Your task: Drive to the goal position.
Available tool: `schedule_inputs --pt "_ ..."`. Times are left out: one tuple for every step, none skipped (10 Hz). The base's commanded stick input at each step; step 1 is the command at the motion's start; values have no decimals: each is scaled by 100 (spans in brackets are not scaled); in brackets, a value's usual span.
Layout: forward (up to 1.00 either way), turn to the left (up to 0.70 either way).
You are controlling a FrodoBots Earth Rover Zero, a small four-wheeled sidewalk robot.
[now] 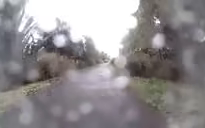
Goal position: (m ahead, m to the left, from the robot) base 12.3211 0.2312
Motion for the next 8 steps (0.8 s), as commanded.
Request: schedule_inputs --pt "100 0" --pt "100 0" --pt "100 0" --pt "100 0" --pt "100 0" --pt "100 0" --pt "100 0" --pt "100 0"
